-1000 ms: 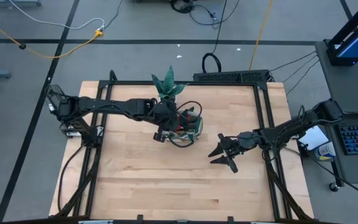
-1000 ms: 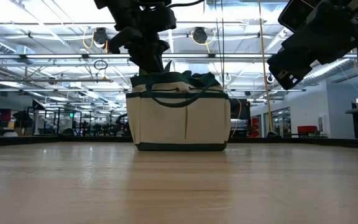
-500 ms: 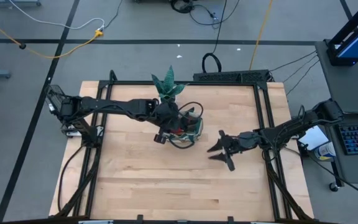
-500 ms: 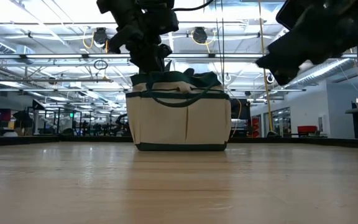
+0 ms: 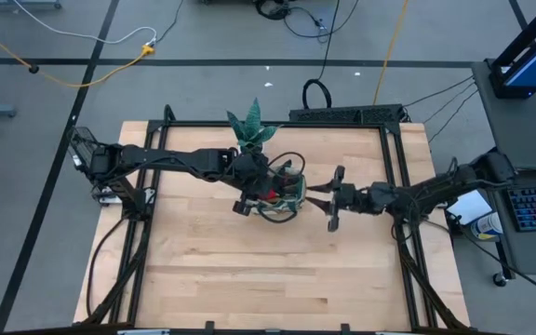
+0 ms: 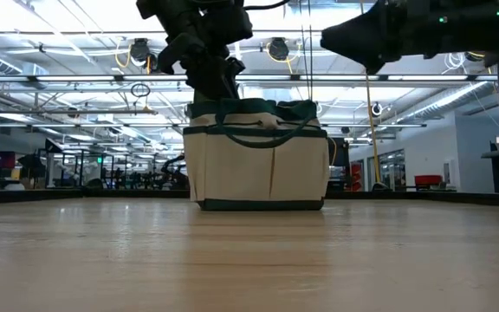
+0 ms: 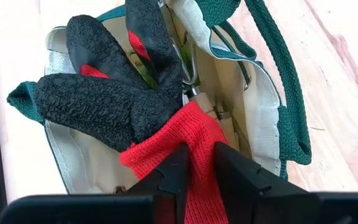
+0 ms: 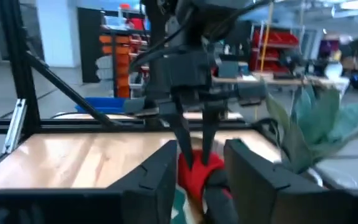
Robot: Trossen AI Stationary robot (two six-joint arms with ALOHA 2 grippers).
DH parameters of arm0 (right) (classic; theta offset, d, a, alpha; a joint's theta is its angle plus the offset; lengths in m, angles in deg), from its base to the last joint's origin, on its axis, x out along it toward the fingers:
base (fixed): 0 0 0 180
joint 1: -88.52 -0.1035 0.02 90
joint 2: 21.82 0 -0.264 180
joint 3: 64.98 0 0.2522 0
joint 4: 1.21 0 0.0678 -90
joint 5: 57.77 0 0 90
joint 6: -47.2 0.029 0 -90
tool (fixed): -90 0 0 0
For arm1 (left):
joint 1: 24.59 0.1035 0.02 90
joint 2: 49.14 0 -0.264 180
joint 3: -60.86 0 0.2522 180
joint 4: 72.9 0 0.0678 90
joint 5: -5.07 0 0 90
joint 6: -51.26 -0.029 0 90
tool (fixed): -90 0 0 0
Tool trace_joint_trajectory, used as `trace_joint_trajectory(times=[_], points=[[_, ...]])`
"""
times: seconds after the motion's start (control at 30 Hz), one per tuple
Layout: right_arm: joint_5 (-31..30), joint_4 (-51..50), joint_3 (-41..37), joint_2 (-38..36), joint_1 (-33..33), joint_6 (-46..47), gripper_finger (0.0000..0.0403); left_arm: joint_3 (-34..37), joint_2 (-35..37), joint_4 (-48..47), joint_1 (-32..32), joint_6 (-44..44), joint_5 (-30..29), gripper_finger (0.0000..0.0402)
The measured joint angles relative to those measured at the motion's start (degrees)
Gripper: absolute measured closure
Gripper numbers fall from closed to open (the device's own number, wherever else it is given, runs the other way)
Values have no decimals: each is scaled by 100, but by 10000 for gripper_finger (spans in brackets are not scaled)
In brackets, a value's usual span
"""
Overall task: Pick & Place Garden tools in Gardening bag
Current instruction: Put the red glove into the gardening bag
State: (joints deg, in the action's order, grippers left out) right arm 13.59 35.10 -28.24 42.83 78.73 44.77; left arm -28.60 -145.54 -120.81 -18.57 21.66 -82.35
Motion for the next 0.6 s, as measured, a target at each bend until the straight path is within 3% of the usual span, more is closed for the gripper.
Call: trace_joint_trajectory(times=[0.27,0.37,0.6], points=[[265,-315,510,342,368,-729,391,2,0,142,0,-8,-4,321],[383,-664,935,674,438,-820,395,2,0,142,0,-11,-6,321],[388,-2570,2187,1593,788,-632,402,2,0,144,0,18,-9,321]])
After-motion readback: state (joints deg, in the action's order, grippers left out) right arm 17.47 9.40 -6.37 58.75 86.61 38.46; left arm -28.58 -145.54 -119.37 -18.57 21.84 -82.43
